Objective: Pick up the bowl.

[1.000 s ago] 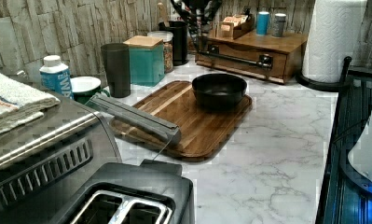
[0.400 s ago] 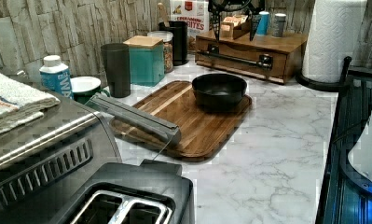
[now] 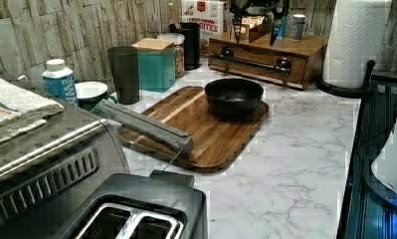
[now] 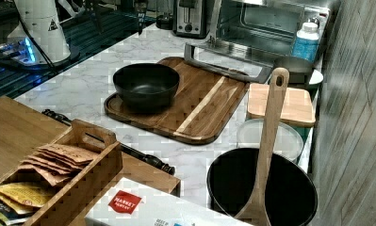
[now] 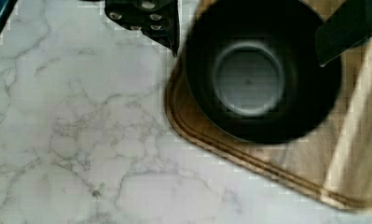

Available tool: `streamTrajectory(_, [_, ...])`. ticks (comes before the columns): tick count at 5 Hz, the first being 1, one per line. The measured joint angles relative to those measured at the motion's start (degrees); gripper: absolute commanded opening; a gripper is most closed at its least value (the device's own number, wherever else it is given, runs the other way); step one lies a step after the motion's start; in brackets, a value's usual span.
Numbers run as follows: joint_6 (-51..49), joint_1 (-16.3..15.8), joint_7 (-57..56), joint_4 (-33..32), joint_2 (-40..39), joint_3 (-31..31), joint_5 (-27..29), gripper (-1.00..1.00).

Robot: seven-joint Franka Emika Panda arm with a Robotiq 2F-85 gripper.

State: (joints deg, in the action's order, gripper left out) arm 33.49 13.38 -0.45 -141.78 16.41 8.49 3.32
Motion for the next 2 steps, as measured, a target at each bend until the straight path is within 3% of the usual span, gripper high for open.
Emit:
streamTrajectory(1, [0.03, -0.03, -2.24, -4.25, 0.73, 0.55, 0.10, 1.00])
streamTrajectory(2, [6.46, -0.08, -2.25, -9.06, 0.69, 0.46, 0.10, 1.00])
